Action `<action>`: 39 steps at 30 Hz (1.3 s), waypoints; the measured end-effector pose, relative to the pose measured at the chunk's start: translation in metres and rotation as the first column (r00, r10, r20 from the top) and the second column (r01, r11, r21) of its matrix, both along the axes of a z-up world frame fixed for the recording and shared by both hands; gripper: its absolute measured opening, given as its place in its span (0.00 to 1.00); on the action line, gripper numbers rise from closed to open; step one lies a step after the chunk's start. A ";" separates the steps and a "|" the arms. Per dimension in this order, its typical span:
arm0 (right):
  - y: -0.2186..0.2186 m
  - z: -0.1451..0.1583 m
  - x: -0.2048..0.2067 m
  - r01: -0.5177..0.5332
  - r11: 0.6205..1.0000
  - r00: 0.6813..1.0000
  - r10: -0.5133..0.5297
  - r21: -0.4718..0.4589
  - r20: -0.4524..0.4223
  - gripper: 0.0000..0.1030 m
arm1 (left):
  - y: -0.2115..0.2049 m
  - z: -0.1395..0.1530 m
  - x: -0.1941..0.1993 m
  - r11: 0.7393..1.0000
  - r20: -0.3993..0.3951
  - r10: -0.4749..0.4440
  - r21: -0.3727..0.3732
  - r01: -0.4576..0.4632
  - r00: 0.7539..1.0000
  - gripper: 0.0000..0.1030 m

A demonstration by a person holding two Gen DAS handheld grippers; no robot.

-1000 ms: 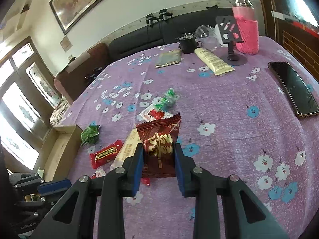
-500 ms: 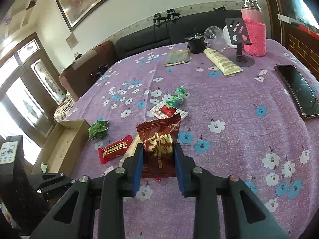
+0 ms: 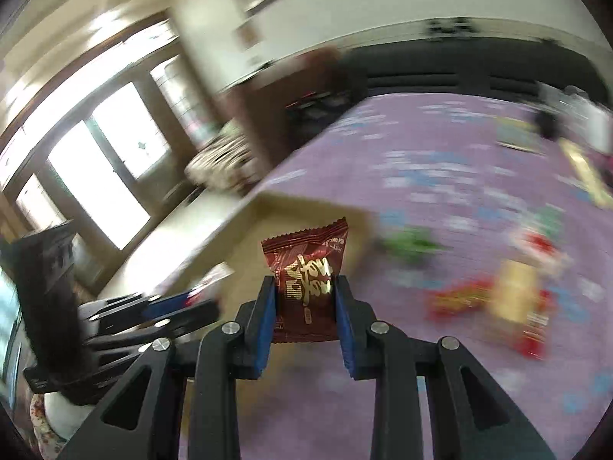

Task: Organize snacks
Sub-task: 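Carry both snacks over the cardboard box and open both tools to drop them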

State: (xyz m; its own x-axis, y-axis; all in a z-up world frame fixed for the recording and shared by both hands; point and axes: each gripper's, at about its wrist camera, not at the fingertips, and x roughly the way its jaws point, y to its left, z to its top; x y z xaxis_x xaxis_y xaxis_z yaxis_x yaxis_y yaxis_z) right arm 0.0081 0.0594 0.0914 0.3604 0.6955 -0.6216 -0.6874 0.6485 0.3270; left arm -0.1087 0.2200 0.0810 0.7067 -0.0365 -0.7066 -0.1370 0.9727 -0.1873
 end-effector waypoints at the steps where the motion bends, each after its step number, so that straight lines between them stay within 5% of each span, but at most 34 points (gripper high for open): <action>1: 0.018 -0.005 -0.004 -0.028 1.000 1.000 0.028 -0.012 -0.006 0.28 | 0.018 -0.004 -0.002 0.999 -0.006 0.049 -0.013 -0.049 0.999 0.23; 5: 0.070 -0.035 -0.024 -0.089 0.991 0.996 0.090 -0.096 0.010 0.28 | 0.067 -0.023 -0.002 0.986 -0.067 0.148 -0.067 -0.152 0.987 0.23; 9: 0.080 -0.056 -0.046 -0.087 0.980 0.989 0.107 -0.178 0.105 0.29 | 0.083 -0.014 -0.022 0.972 -0.037 0.163 -0.167 -0.167 0.986 0.29; 11: 0.079 -0.054 -0.050 -0.076 0.982 0.986 0.100 -0.172 0.133 0.29 | 0.087 0.001 -0.040 0.962 0.020 0.171 -0.217 -0.163 0.985 0.53; 16: 0.070 -0.044 -0.057 -0.076 0.991 0.978 0.095 -0.111 0.184 0.37 | 0.074 0.047 -0.075 0.963 0.181 0.240 -0.166 -0.211 0.954 0.84; 22: 0.047 -0.032 -0.053 0.006 0.998 0.974 0.008 -0.061 0.225 0.50 | 0.048 0.081 -0.107 0.970 0.304 0.234 -0.139 -0.200 0.924 0.84; 31: -0.008 -0.007 -0.024 0.252 0.962 0.907 -0.272 0.104 0.321 0.87 | 0.012 0.088 -0.108 0.980 0.277 0.200 -0.078 -0.185 0.940 0.84; 34: -0.018 0.003 -0.005 0.266 0.961 0.922 -0.278 0.082 0.270 0.89 | 0.002 0.085 -0.102 0.987 0.289 0.160 -0.054 -0.151 0.944 0.84; 39: -0.072 0.027 -0.004 0.365 0.927 0.893 -0.376 0.091 0.249 0.89 | -0.016 0.067 -0.061 0.999 0.257 0.003 -0.035 0.006 0.966 0.84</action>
